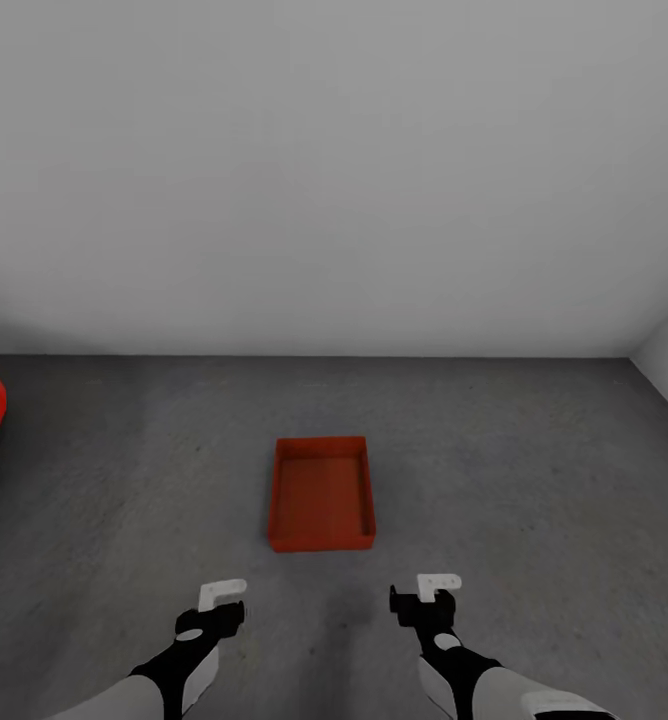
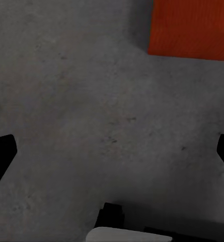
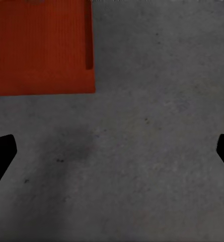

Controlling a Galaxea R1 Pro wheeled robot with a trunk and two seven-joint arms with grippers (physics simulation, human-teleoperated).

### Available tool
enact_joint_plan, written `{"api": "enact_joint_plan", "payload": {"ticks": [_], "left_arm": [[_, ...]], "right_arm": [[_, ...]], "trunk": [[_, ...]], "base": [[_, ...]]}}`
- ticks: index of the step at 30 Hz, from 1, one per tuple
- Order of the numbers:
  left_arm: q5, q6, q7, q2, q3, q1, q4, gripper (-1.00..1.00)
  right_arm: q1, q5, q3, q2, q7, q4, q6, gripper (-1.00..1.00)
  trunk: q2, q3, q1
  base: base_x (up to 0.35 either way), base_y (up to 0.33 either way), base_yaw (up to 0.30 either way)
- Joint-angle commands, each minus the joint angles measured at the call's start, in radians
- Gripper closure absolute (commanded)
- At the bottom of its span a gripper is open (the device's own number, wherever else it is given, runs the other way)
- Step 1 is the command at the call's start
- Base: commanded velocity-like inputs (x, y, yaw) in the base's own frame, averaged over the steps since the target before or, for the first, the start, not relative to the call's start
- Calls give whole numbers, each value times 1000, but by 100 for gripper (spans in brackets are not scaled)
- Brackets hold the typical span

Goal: Move the two storage containers from the living room to the garage. In the garage, place one container on the floor and stack the other container on top of it (either order is fine).

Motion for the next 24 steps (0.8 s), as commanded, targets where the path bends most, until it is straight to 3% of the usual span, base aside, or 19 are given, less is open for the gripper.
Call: {"api": "enact_joint_plan", "payload": {"ticks": [1,4,6,14,24], "left_arm": [[9,-4,0,12,0,-1,3,-100],[12,-3,-1,35,0,-1,7,-100],[23,-5,-5,60,0,-1,56,-100],[37,-7,-8,94,0,-1,127,-100],[49,-5,-7,105,0,-1,133,-100]], "right_arm": [[-3,10,-3,-3,-7,1,-1,-100],[-6,9,-3,-5,-6,2,0,-100],[-6,8,-2,-6,-5,2,6,-100],[-7,12,-1,-6,0,3,16,-100],[-6,15,0,-8,1,8,19,-100]], "trunk": [[-1,-1,0],[-1,-1,0],[-1,-1,0],[-1,-1,0],[-1,-1,0]], "base": [[0,0,0],[0,0,0],[0,0,0],[0,0,0],[0,0,0]]}}
